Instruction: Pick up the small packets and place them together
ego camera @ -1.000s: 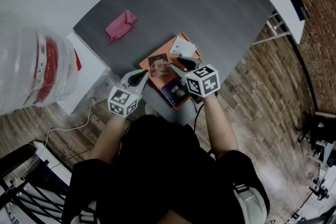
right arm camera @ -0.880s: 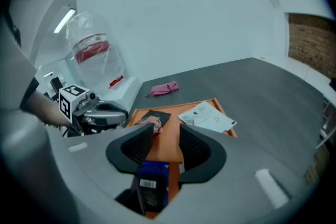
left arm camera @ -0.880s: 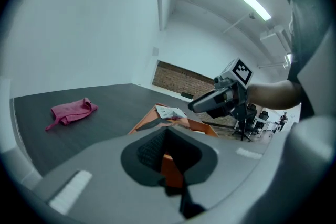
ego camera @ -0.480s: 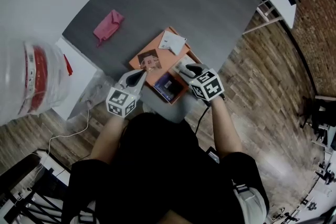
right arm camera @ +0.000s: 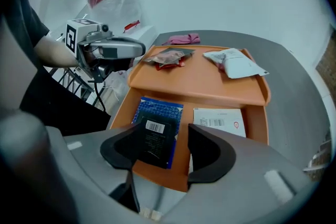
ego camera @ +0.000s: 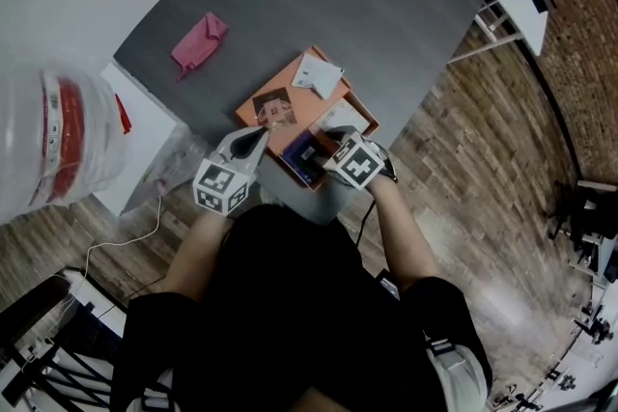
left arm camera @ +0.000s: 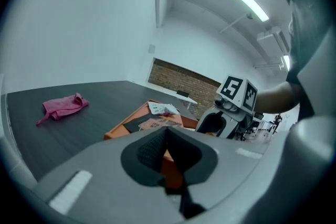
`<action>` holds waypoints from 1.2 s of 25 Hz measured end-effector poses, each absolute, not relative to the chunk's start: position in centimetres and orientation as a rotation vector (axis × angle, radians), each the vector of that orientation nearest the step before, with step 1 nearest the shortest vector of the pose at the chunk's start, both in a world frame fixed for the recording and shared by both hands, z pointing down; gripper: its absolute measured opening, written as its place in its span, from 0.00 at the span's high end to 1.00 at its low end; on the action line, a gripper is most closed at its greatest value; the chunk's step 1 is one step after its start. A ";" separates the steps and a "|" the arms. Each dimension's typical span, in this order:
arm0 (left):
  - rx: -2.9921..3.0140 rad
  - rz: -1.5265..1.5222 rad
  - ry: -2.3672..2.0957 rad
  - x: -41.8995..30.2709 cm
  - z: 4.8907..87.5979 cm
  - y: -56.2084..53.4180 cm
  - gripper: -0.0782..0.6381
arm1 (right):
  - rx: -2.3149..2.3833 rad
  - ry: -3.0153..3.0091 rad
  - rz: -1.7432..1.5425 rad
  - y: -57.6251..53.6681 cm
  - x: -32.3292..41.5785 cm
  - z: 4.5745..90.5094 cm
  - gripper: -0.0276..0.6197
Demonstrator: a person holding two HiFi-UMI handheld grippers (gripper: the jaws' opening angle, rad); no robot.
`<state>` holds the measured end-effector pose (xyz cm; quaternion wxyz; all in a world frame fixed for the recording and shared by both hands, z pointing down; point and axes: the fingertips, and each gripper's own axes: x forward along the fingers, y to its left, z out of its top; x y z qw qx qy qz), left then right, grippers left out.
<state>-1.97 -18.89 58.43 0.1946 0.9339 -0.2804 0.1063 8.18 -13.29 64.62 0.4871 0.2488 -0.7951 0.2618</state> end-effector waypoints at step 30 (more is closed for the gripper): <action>2.558 0.309 -0.827 -2.9 59.4 -18.2 0.89 | 0.505 -1.729 0.589 -12.8 8.2 68.5 0.64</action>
